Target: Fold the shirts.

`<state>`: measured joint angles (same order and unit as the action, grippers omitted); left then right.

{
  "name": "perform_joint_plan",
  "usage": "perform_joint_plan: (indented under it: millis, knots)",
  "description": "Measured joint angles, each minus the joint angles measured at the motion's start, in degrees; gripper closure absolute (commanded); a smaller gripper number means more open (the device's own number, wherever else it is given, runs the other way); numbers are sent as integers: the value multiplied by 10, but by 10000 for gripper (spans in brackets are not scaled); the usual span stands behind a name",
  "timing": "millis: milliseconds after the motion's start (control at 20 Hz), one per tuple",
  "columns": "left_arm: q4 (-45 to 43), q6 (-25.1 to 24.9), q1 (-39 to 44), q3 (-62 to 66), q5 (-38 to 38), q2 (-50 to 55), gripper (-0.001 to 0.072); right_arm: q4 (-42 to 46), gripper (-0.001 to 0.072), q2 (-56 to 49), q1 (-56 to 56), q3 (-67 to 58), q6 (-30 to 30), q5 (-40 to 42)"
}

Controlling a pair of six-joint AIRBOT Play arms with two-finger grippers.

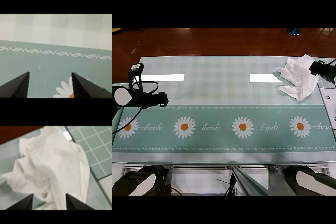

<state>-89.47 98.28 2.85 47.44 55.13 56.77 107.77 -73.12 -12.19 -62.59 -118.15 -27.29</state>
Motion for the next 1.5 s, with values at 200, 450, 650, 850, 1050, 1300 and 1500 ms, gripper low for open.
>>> perform_joint_plan:
  millis: [200,450,650,850,1050,1300,1500]
  knots:
    - [0,0,0,0,7,0,97,12,223,-131,-15,-95,-1,33]
    - [0,0,0,0,9,0,97,25,224,-243,-19,-146,15,48]
    - [0,0,0,0,10,0,97,35,493,-296,-20,-155,29,52]
    - [0,0,0,0,10,0,97,36,687,-306,-20,-158,37,38]
    - [2,0,0,28,21,0,98,35,689,-223,-18,-159,99,19]
    - [27,-9,0,187,85,-7,97,3,689,0,21,-160,179,-7]
    - [101,-51,0,363,118,-36,98,-76,689,199,113,-160,235,-34]
